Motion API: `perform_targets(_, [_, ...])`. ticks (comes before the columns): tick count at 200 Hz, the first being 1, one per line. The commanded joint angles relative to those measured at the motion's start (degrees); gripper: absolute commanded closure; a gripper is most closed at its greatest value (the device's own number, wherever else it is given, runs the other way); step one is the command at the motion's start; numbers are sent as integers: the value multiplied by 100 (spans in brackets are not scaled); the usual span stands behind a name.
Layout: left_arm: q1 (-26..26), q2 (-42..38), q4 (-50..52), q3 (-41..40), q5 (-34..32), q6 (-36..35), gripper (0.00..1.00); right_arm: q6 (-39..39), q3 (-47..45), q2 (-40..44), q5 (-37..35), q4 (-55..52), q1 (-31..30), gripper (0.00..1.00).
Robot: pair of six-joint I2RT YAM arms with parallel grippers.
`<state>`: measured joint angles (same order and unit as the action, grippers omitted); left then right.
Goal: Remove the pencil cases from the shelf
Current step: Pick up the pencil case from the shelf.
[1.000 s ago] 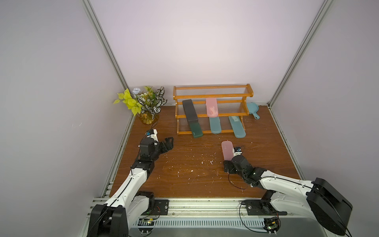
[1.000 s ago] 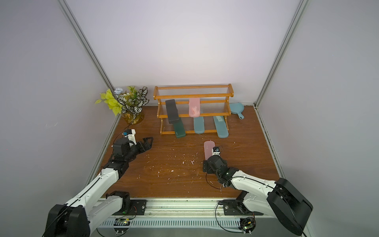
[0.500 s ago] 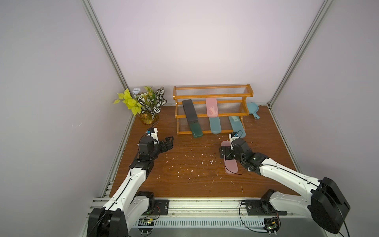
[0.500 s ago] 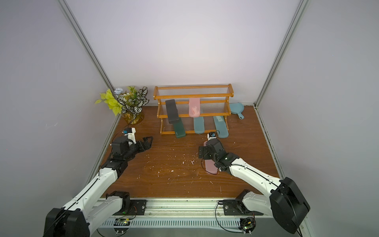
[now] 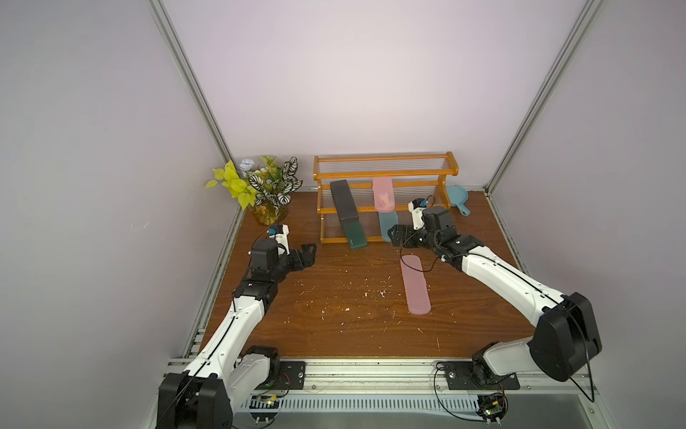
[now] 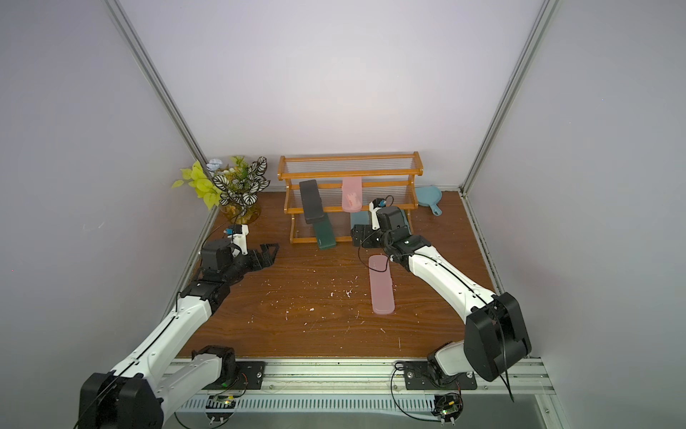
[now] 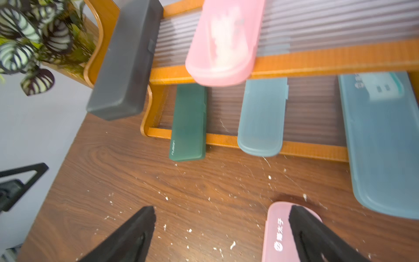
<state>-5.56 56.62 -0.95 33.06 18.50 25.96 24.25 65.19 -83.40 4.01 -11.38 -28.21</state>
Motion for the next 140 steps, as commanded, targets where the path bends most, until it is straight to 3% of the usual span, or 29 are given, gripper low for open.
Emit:
perform_targets(1, [-41, -102, 42, 45, 112, -171, 2, -57, 419, -174, 406, -51, 124, 1])
perform_targets(48, [-36, -193, 25, -27, 103, -197, 2, -17, 1185, -792, 504, -32, 279, 1])
perform_targets(140, [-40, -259, -15, -134, 24, -145, 2, -156, 2494, -1876, -104, -172, 289, 1])
